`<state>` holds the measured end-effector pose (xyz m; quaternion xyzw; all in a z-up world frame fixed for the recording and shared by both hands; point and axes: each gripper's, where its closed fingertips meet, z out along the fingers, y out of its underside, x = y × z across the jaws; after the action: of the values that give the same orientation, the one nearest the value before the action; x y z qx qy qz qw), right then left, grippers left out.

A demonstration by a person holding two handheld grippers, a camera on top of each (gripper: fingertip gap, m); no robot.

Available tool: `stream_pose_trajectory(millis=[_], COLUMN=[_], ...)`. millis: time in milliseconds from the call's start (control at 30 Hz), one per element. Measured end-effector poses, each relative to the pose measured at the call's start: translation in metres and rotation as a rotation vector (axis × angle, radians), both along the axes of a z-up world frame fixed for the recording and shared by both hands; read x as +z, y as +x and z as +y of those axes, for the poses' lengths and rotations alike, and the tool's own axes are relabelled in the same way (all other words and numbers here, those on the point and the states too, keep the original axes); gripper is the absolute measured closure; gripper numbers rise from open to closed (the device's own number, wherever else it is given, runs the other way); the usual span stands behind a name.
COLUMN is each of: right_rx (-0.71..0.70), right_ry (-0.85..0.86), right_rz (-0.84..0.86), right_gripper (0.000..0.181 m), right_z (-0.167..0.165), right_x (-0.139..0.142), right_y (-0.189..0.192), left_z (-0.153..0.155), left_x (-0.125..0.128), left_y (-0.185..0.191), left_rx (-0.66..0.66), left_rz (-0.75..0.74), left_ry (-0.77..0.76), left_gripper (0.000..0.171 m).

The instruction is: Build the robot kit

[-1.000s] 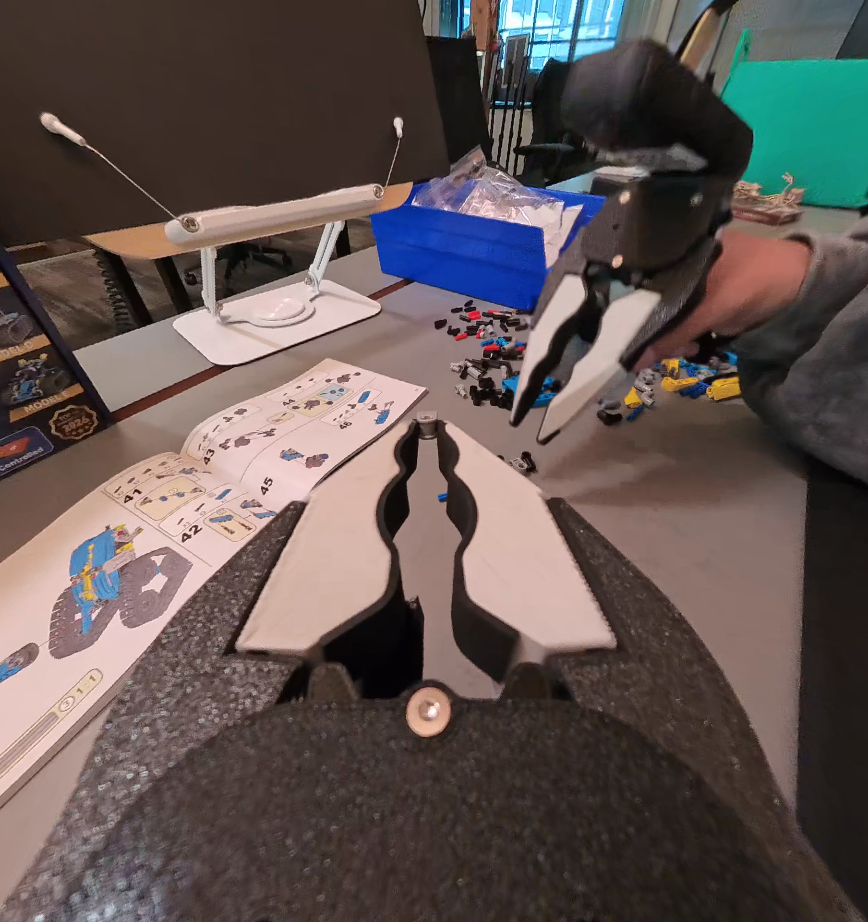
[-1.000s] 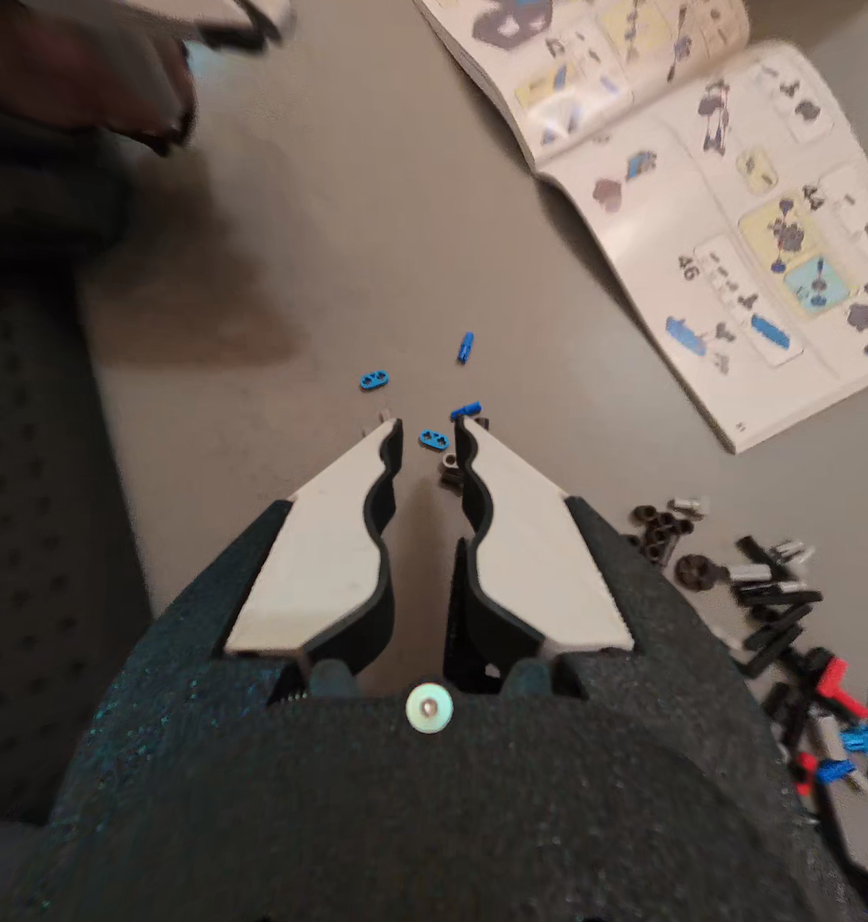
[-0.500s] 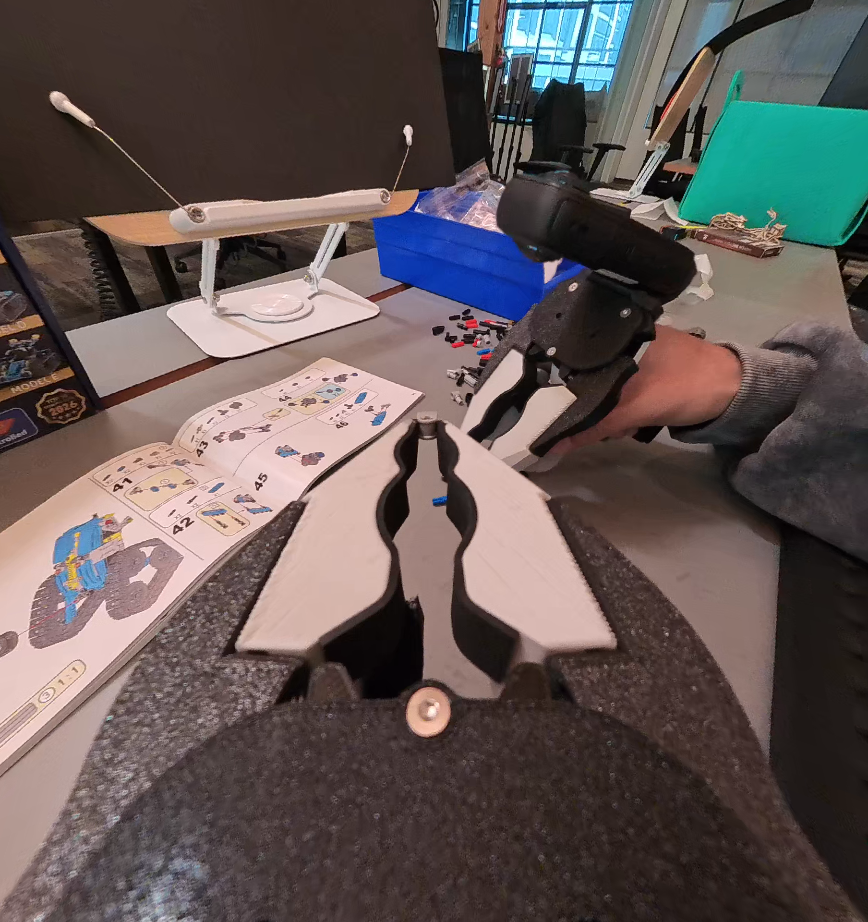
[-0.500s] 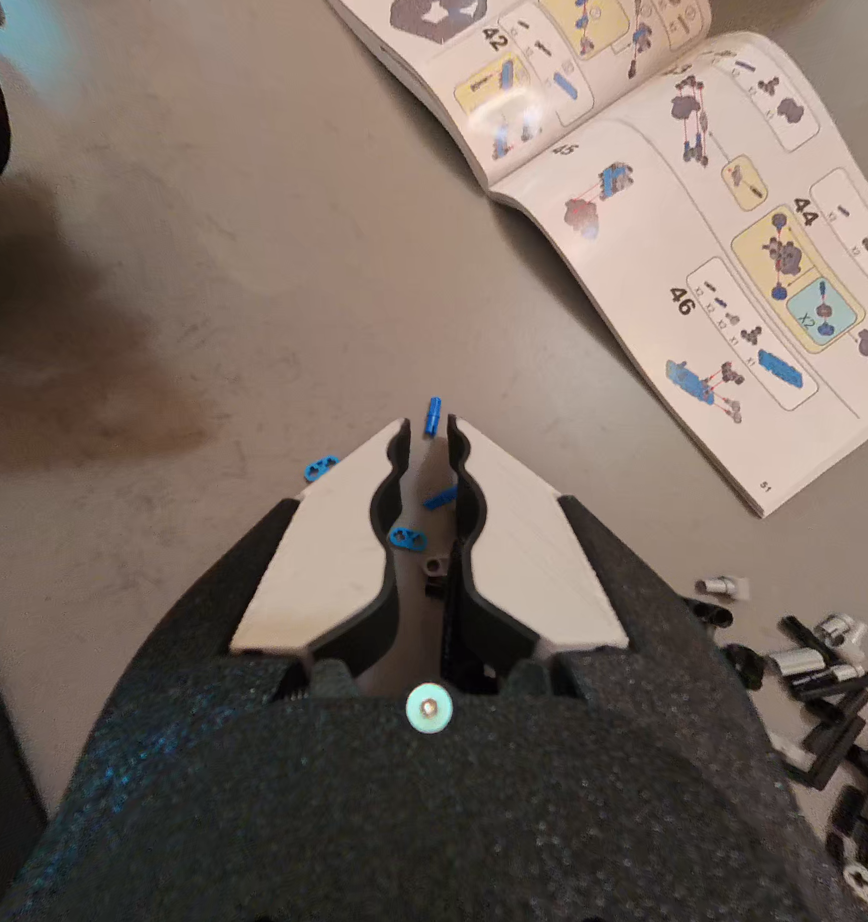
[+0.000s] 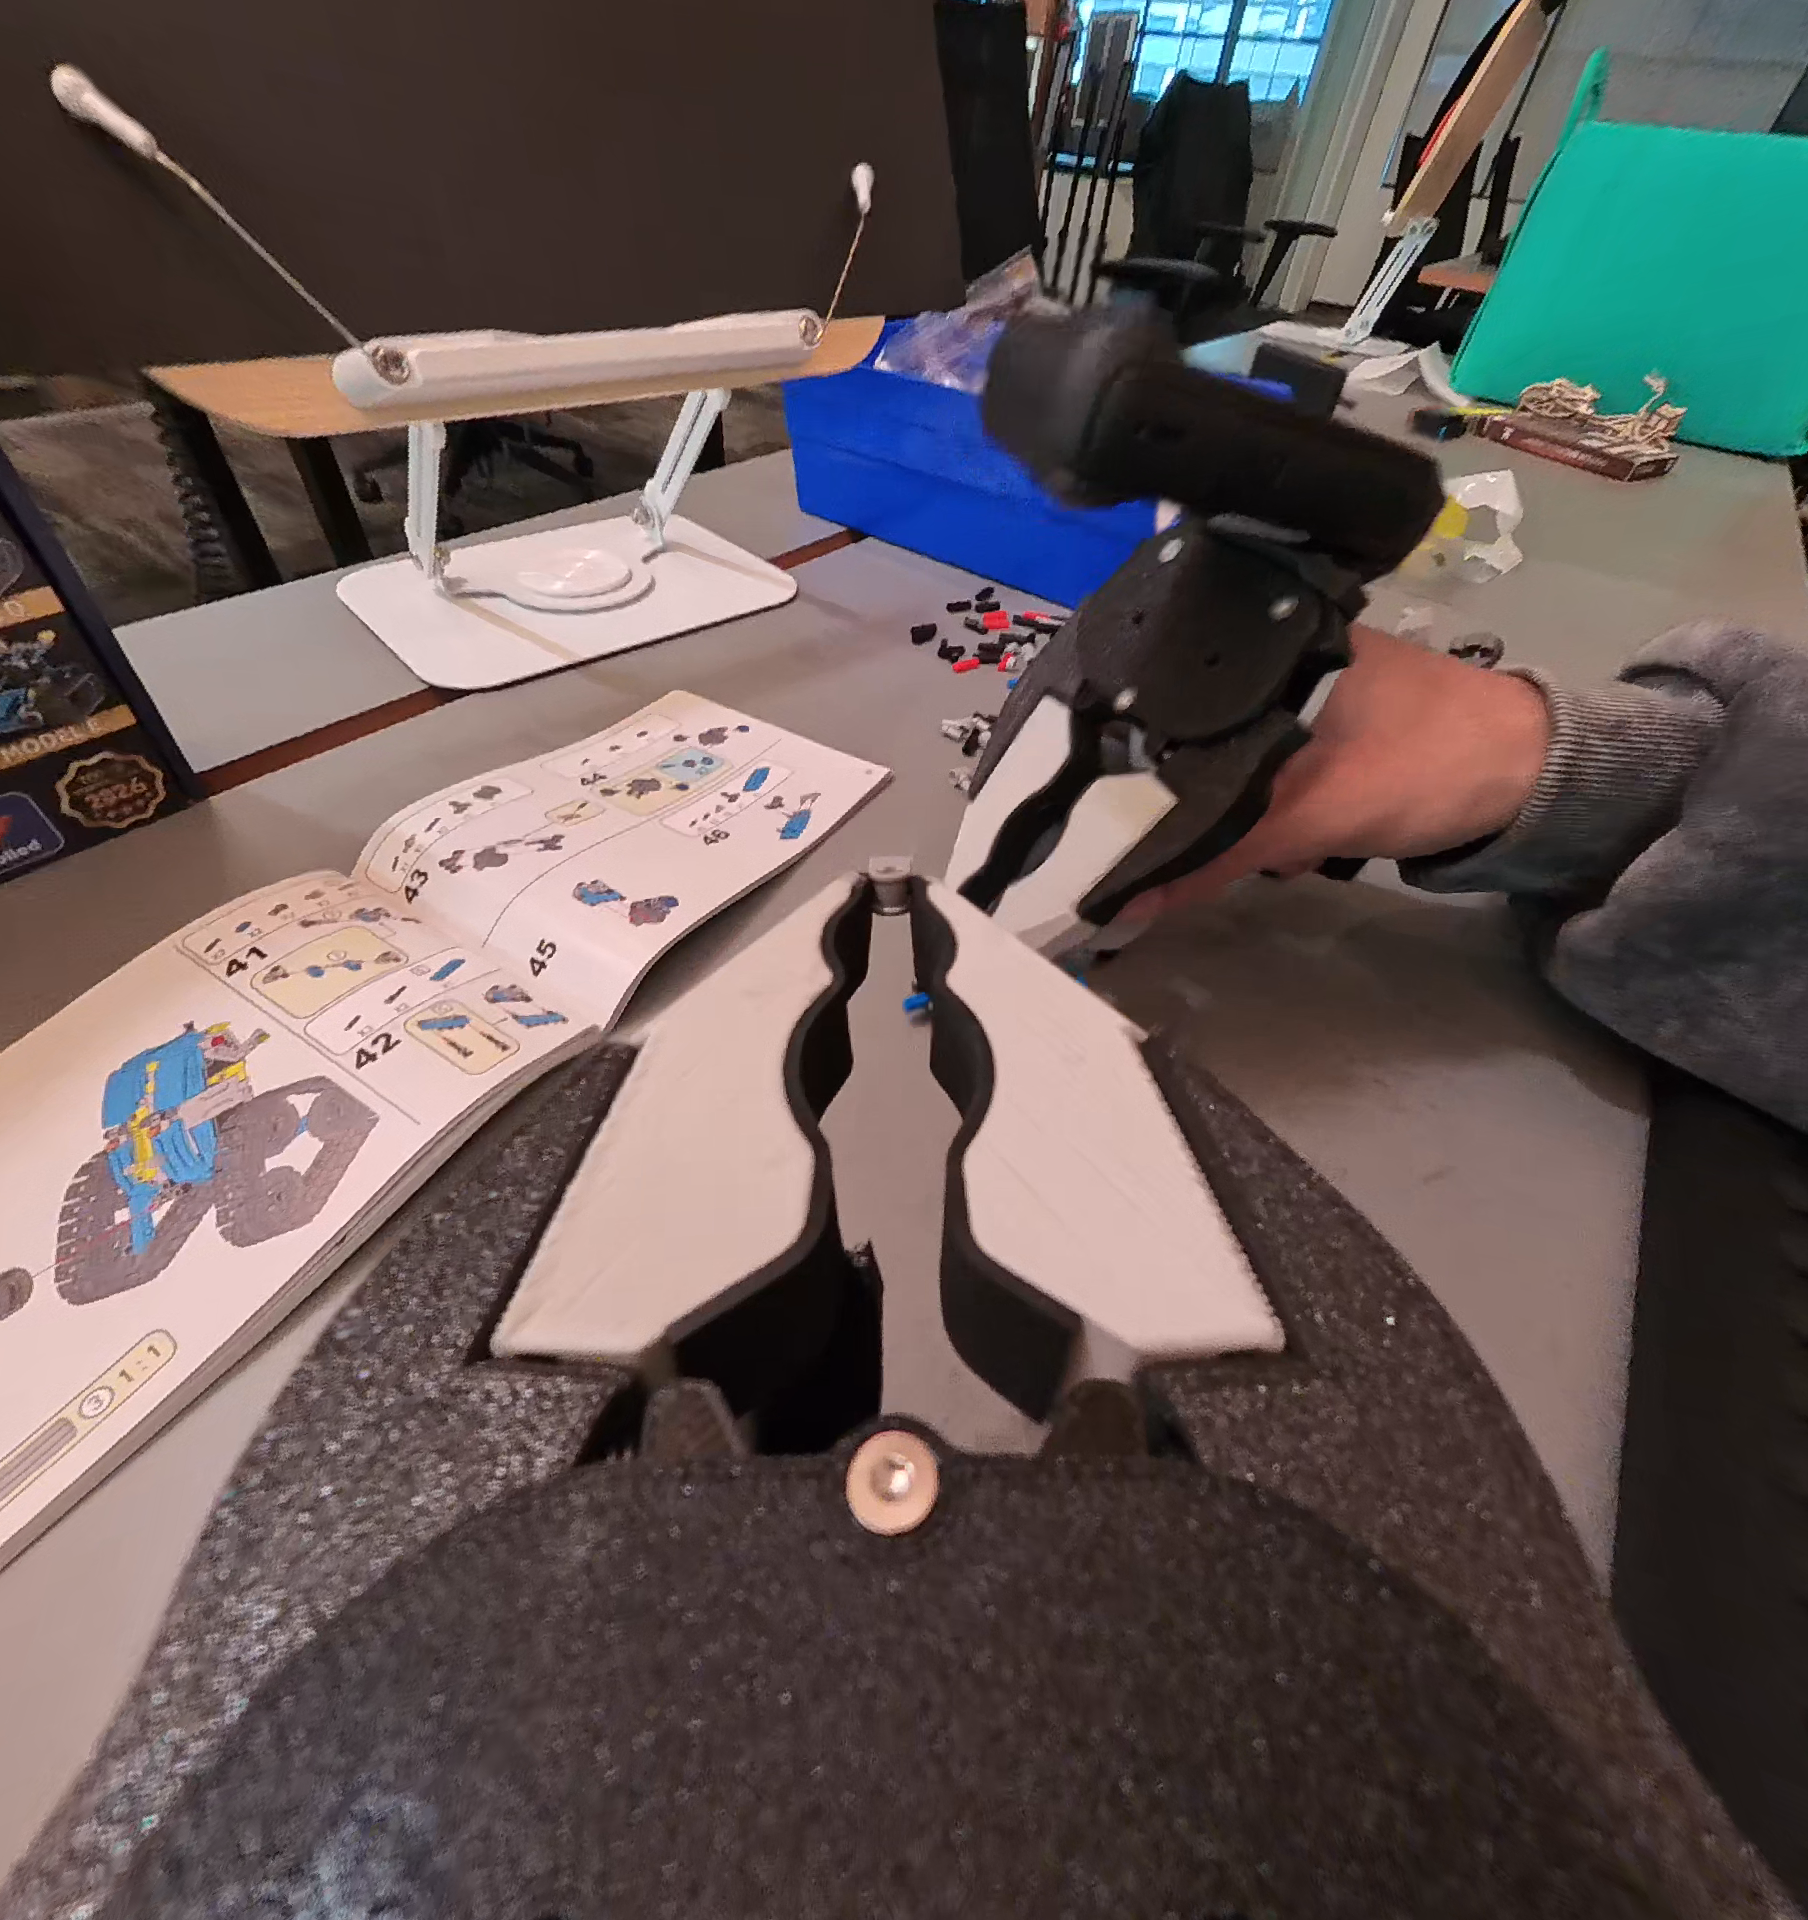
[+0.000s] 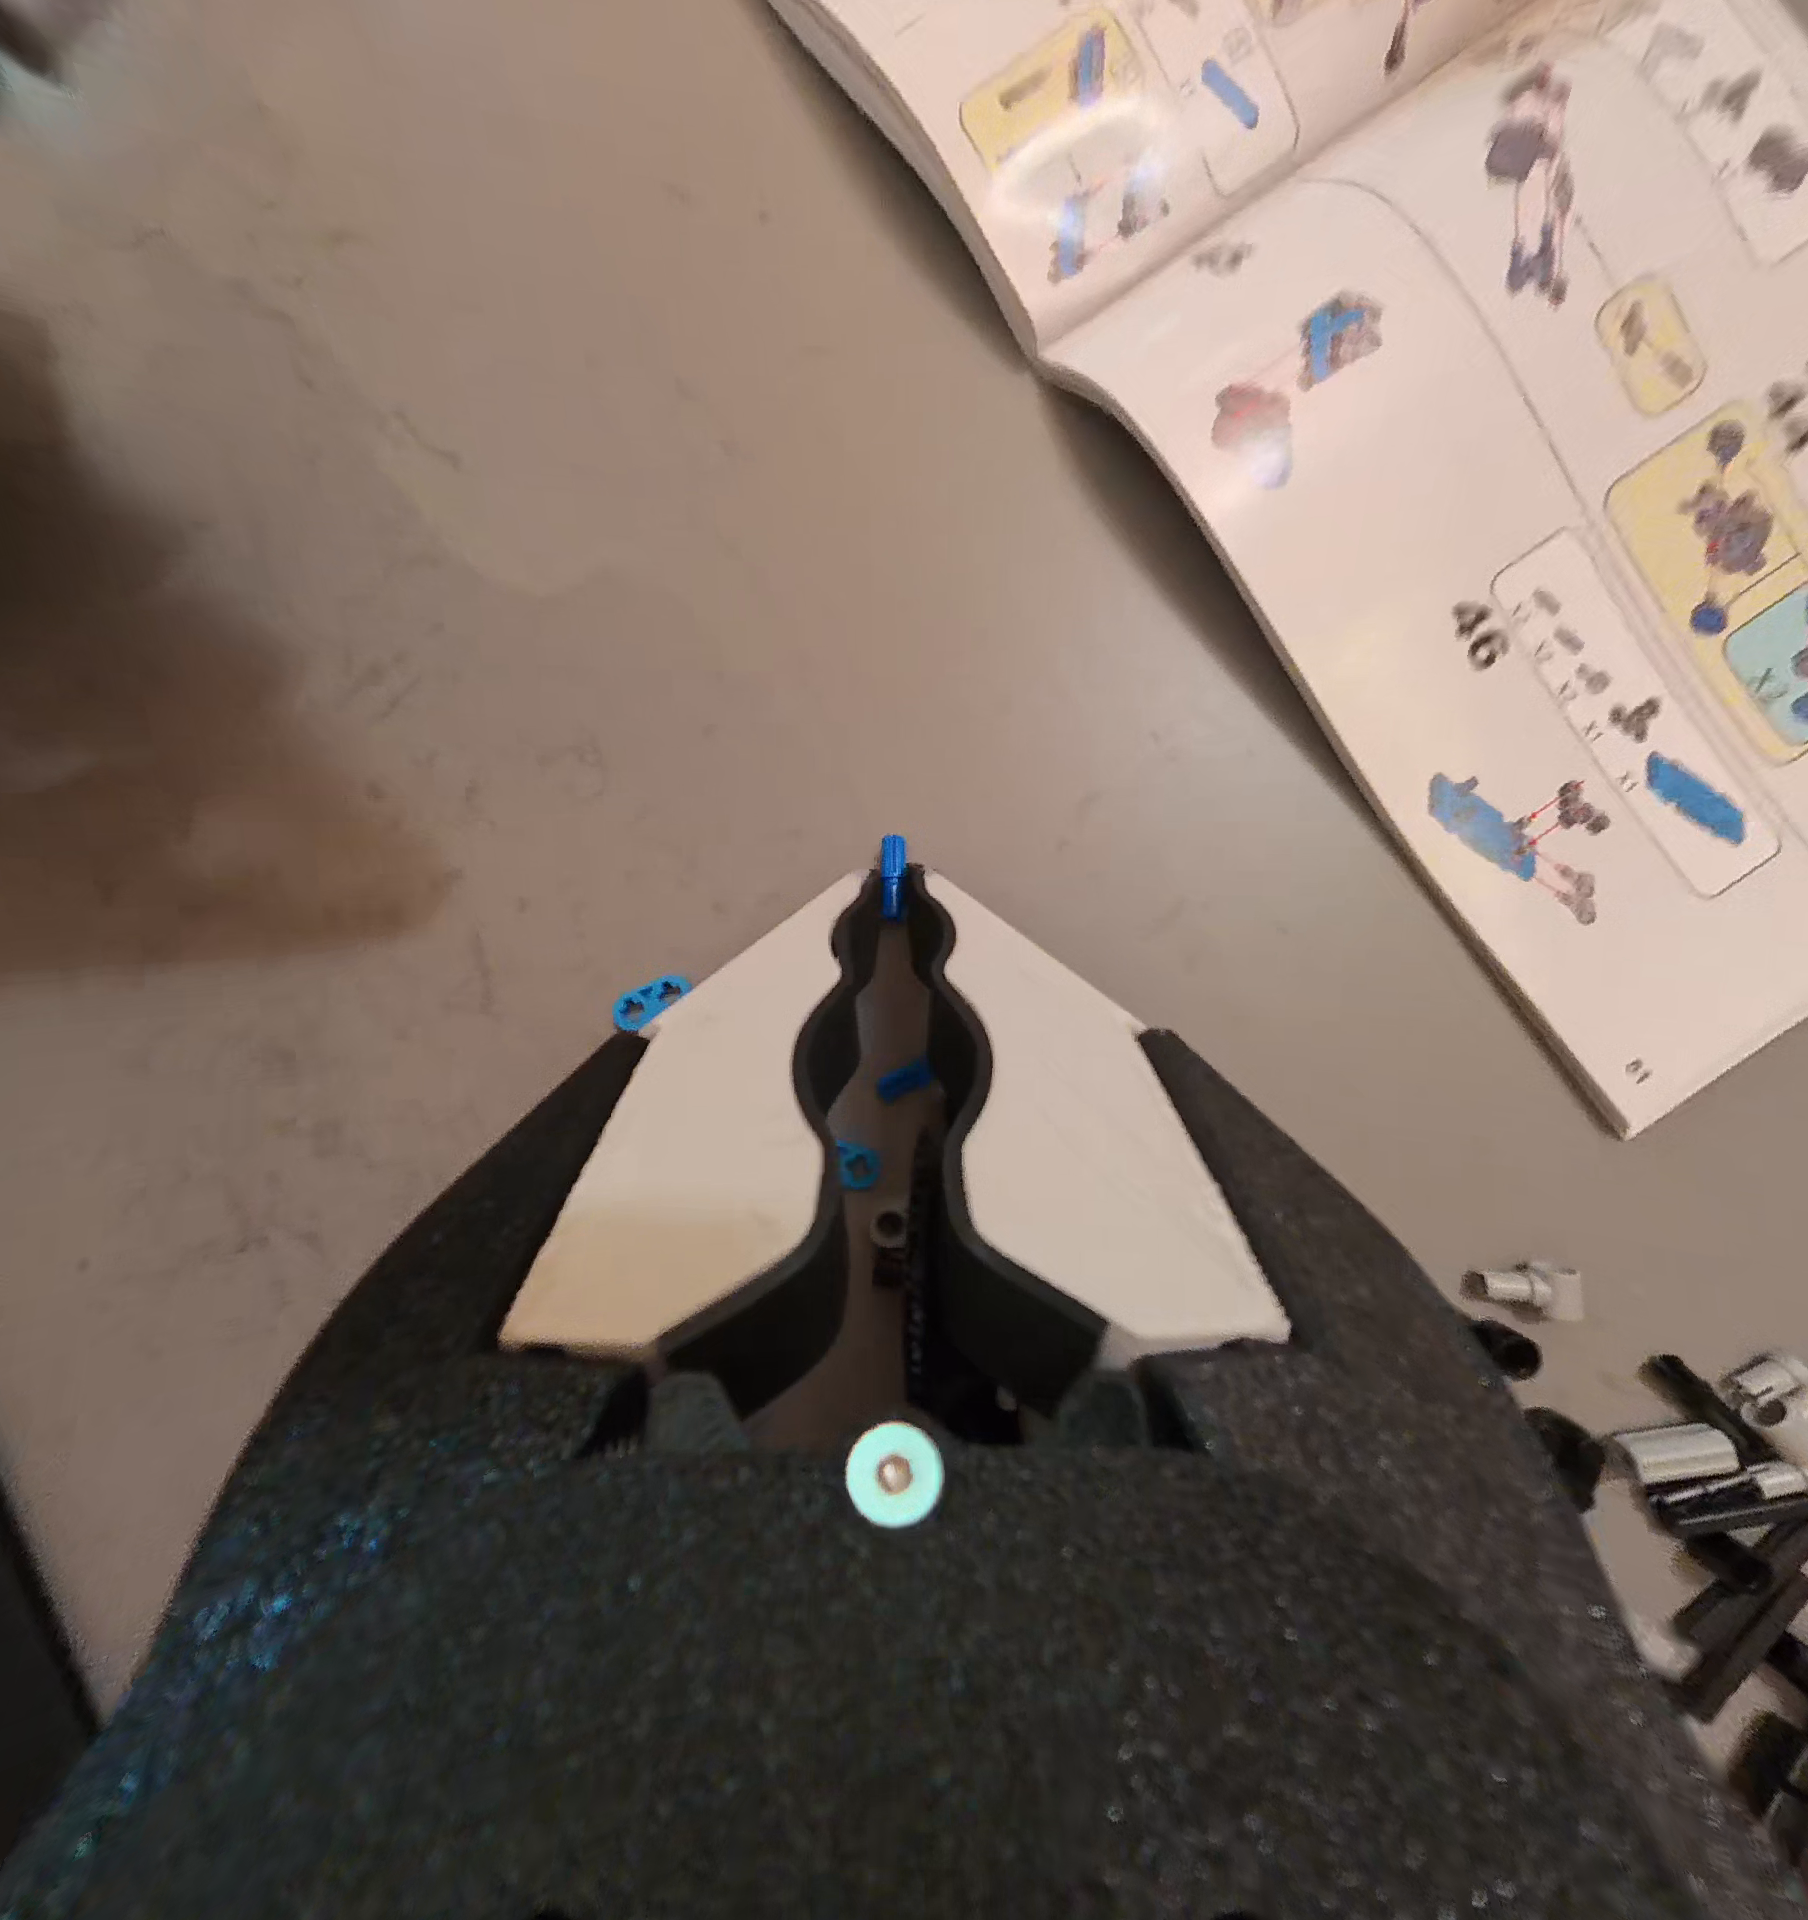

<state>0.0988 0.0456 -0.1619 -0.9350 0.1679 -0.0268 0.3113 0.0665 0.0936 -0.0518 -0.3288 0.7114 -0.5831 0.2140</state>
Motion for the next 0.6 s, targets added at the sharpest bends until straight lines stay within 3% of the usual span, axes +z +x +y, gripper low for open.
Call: stream_pose_trajectory(millis=[67, 200, 300, 600], right_rx=[0.001, -0.004, -0.006, 0.038], right_ry=[0.178, 0.665, 0.711, 0.579], right_rz=[-0.017, 0.072, 0.093, 0.002], right_gripper=[0.177, 0.177, 0.177, 0.177], right_z=[0.015, 0.039, 0.049, 0.053], right_x=[0.027, 0.108, 0.113, 0.093], right_y=[-0.004, -0.023, -0.034, -0.040], left_z=[0.002, 0.002, 0.001, -0.006], left_x=[-0.004, -0.001, 0.001, -0.004], left_y=[0.002, 0.002, 0.002, -0.003], left_rx=[0.013, 0.015, 0.015, -0.029], left_rz=[0.018, 0.014, -0.001, -0.009], left_ry=[0.003, -0.021, -0.022, 0.026], left_gripper=[0.165, 0.165, 0.165, 0.165])
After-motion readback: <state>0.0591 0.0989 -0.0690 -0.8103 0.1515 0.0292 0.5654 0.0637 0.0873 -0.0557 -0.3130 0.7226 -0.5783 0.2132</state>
